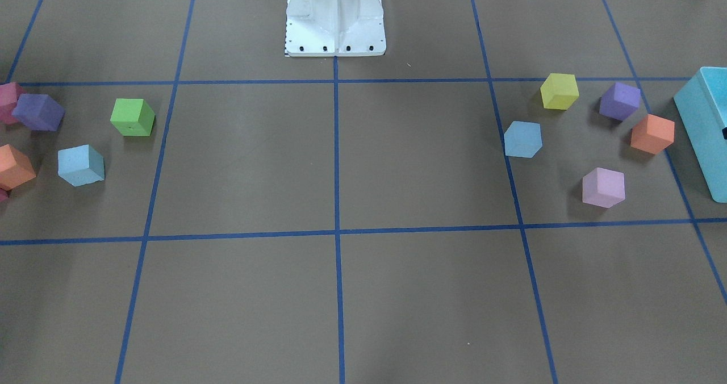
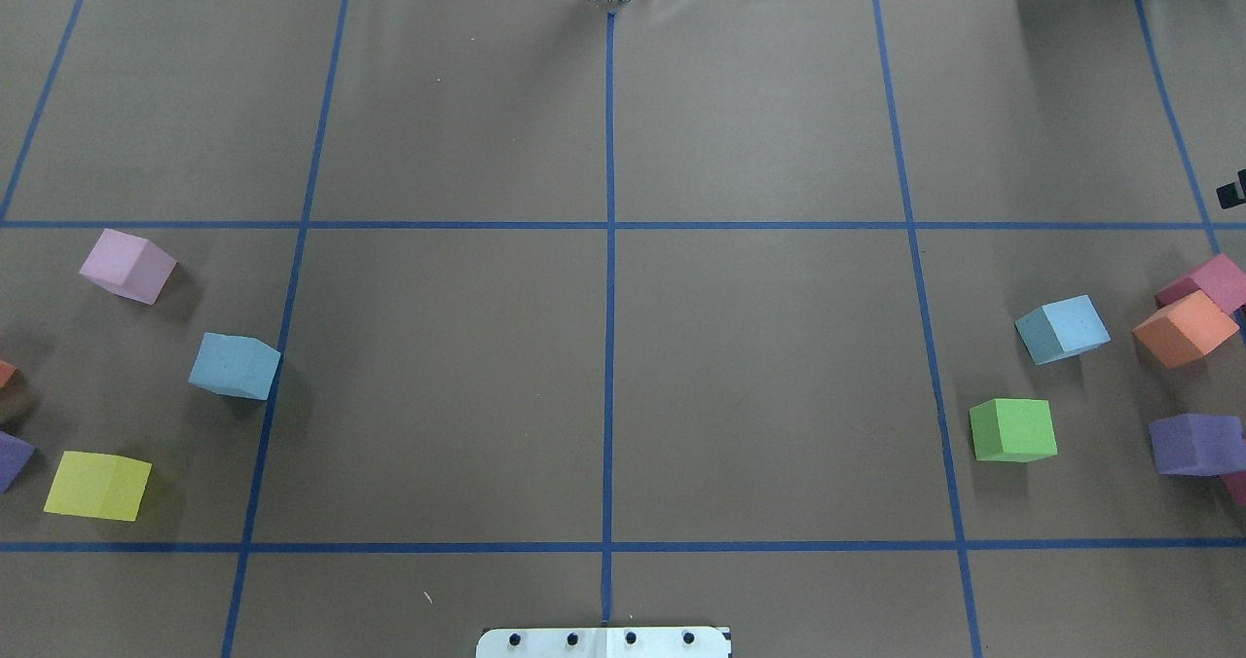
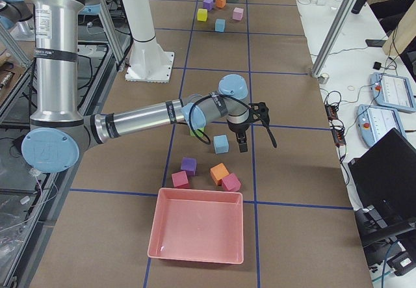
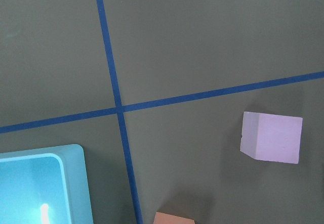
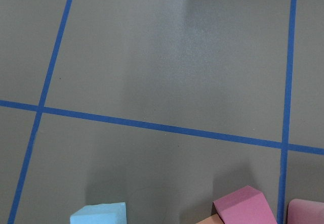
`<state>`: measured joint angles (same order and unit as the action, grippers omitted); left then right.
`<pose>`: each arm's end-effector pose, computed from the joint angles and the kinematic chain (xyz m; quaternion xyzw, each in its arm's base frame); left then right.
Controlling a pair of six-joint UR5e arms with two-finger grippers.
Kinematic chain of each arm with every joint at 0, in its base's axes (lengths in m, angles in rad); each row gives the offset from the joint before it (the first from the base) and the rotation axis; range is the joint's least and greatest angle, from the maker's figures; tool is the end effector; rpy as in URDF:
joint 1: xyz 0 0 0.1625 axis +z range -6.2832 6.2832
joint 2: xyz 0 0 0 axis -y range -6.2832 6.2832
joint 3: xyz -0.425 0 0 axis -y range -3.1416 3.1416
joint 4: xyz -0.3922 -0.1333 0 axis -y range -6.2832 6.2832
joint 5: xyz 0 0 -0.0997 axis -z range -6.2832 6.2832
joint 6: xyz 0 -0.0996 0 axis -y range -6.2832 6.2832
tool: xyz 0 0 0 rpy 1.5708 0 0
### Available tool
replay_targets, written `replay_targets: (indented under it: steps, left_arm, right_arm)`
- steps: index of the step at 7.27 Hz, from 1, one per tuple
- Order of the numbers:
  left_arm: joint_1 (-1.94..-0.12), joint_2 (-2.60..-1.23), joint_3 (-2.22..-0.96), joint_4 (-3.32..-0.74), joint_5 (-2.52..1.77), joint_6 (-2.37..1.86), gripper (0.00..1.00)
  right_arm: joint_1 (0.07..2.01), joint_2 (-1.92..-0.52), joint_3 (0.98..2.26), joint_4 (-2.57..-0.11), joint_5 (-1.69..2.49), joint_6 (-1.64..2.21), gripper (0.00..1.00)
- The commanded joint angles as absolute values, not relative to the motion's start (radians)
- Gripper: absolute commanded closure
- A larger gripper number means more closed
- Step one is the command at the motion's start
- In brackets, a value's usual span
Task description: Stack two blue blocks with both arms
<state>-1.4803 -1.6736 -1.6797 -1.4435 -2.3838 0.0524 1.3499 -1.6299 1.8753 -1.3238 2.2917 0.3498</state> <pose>-0.0126 -0.5355 0.5627 0.0312 0.3957 0.0822 0.9142 -0.0389 -0.4817 0.5103 0.1225 -0.3924 -0.0273 0.9112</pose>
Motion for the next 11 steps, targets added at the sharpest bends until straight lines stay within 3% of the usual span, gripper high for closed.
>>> replay_targets:
  steps: [1,5,11]
  left_arm:
    - [-1.477,-1.677,-1.684,-1.442,-2.384,0.035,0.01]
    - [-1.298,-1.687,-1.834,-1.489,-2.381,-0.324,0.0]
    - [-0.994,-1.689,-1.851,-1.779,-2.289,-0.845,0.01]
  right_arm:
    - [1.336,-1.631,1.876,-1.324,2.278,0.333,0.0]
    - [1.217,-1.649,1.878,-1.324,2.201,0.345,0.0]
    - [1.034,-1.631,1.871,-1.292,2.204,0.622,0.0]
